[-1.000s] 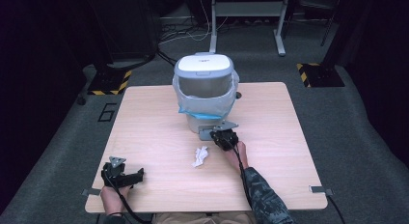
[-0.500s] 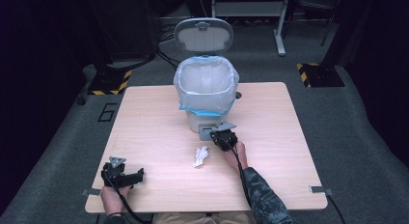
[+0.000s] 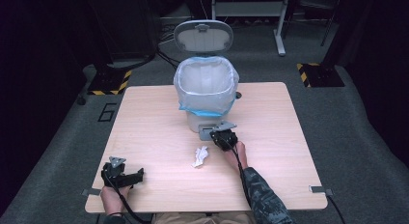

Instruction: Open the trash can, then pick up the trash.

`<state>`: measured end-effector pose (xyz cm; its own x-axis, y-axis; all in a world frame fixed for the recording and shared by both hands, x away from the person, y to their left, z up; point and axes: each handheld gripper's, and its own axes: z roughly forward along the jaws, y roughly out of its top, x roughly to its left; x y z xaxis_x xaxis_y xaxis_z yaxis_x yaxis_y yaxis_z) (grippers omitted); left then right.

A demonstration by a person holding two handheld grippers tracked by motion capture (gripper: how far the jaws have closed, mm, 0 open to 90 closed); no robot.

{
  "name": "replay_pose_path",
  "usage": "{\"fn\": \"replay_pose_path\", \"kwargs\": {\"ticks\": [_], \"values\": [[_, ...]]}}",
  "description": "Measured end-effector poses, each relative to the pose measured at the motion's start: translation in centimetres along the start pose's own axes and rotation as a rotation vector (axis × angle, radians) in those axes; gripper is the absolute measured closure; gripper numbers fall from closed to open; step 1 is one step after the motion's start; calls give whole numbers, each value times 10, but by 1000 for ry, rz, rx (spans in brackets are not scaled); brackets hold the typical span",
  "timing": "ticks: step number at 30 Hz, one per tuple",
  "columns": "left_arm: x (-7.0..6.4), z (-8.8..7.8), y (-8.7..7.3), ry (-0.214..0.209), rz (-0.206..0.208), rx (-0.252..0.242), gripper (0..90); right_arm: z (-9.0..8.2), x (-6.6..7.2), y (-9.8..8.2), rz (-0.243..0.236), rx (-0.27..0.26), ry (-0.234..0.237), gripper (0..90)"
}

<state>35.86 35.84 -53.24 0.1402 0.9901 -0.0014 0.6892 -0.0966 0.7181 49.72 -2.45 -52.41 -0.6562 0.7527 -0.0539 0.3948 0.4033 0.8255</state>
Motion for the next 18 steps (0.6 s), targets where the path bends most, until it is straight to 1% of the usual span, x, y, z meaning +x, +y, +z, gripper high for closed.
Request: {"fn": "replay_pose_path", "kwargs": {"ticks": [6,12,13,14,15,16,17,18], "values": [[0,0,0,3,1,1,3,0,0,0,1,0,0,900],[-1,-1,0,-3,5,1,2,0,-1,0,2,0,1,900],[-3,-2,0,-19,10,6,0,0,-1,0,3,0,4,900],[-3,-2,0,-19,10,6,0,0,-1,0,3,0,4,900],[-4,-2,1,-29,12,12,0,0,-1,0,2,0,4,900],[-8,-3,3,-48,21,16,0,0,-1,0,2,1,4,900],[-11,-4,4,-59,21,13,0,0,-1,0,2,0,4,900],[-11,-4,4,-59,21,13,0,0,-1,0,2,0,4,900]]}}
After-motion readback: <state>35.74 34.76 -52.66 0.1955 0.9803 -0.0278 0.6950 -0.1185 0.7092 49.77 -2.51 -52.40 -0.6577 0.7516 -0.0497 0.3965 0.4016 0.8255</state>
